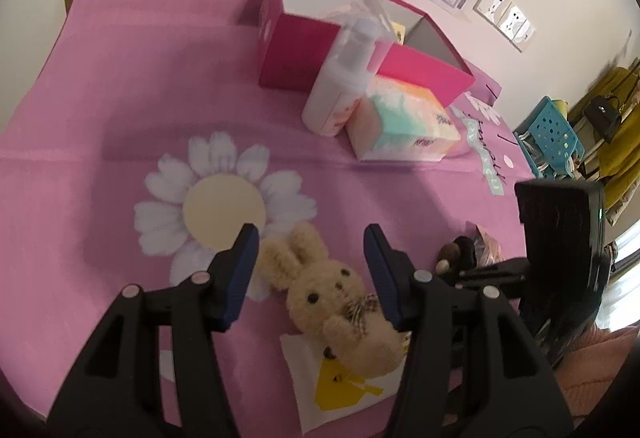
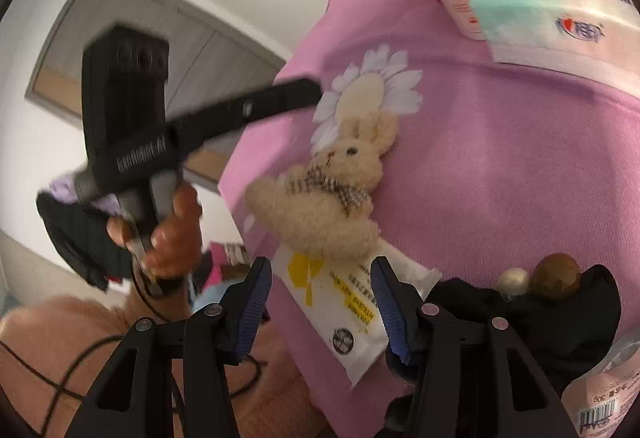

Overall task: Organize soft objects
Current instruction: 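Move the left tool to the beige plush bunny and grasp it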

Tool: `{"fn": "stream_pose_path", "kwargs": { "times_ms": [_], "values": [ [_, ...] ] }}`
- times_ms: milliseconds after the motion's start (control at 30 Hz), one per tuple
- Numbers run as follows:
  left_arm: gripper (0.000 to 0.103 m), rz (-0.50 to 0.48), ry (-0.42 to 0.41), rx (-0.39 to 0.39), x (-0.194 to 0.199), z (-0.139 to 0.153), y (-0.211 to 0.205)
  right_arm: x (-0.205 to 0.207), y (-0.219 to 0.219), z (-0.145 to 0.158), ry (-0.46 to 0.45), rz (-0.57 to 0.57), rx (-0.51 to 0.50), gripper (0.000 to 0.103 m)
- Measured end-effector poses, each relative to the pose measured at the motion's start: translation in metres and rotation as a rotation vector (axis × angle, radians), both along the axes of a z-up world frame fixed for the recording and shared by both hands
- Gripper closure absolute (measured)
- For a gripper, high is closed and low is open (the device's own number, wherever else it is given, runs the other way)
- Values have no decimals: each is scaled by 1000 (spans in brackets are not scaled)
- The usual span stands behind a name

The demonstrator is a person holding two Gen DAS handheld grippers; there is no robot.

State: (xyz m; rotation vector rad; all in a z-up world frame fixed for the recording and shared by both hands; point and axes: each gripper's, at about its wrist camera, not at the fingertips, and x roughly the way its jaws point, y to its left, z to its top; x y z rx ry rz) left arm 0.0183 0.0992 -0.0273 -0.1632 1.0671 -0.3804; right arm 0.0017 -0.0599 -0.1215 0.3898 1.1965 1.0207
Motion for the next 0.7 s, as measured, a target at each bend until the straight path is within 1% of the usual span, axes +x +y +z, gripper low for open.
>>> {"fn": "stream_pose_path", "kwargs": {
  "times_ms": [100,167,200,233,267,300,333,467,600,633,700],
  "values": [
    [47,-4,17,-5,0,-6,2,7,-7,-5,41,-43,56,50],
    [47,-4,28,-3,-1,-11,3,8,-10,-9,63,-65,82,54],
    [47,-5,33,-4,-1,-13,4,8,-11,-12,71,-80,89,62],
    [47,-6,40,-7,-1,-15,4,8,-11,-14,77,-86,87,73],
    [47,-5,44,-9,-1,-16,4,9,-11,-17,81,-99,78,79],
    [47,-6,49,-15,-1,-18,5,9,-11,-18,77,-103,72,88],
    [47,-8,53,-19,0,-19,5,8,-10,-19,67,-98,57,89],
    [47,-8,56,-25,2,-20,5,3,-9,-8,-18,-94,28,93],
    [47,-14,46,-46,6,-17,3,7,-18,19,-160,-118,-16,95],
    [47,-19,42,-48,7,-16,1,9,-23,23,-182,-127,-25,95],
    [47,-35,41,-52,10,-17,-5,18,-33,36,-267,-172,-88,97]
  ]
}}
